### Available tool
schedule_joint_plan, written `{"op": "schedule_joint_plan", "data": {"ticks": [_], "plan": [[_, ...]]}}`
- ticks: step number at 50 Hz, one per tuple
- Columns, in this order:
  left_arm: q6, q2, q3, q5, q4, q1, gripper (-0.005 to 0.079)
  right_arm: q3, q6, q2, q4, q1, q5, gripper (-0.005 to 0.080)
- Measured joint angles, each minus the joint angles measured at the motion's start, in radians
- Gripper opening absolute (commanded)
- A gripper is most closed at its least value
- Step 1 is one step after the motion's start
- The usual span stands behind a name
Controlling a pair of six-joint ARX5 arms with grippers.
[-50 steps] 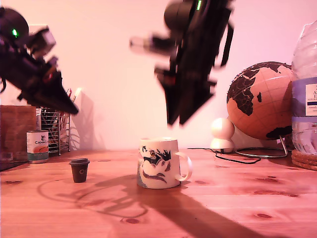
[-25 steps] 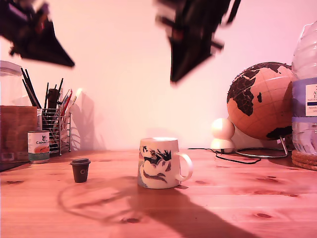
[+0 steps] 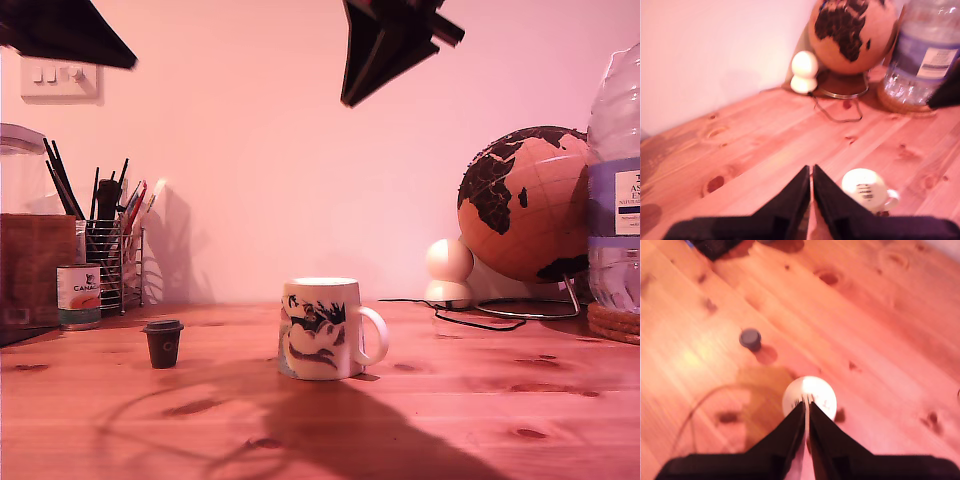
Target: Lift the coffee cup and remove the coffee capsule that is hidden under it
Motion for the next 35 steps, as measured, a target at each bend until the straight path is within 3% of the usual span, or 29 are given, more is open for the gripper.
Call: {"op": "schedule_joint_plan", "data": {"ticks": [16,35], "plan": [[-0.08,-0.114,-0.131,-0.007,0.111,-0.015,-0.0024,-0.124,0.02,-0.17,0.14,0.069,0.026,-0.0012],[-0.126,-0.185,-0.152,-0.085,0.201,-0.199,-0.0024,-0.402,0.079,-0.295,0.359,0.132,0.097,-0.0012]]}}
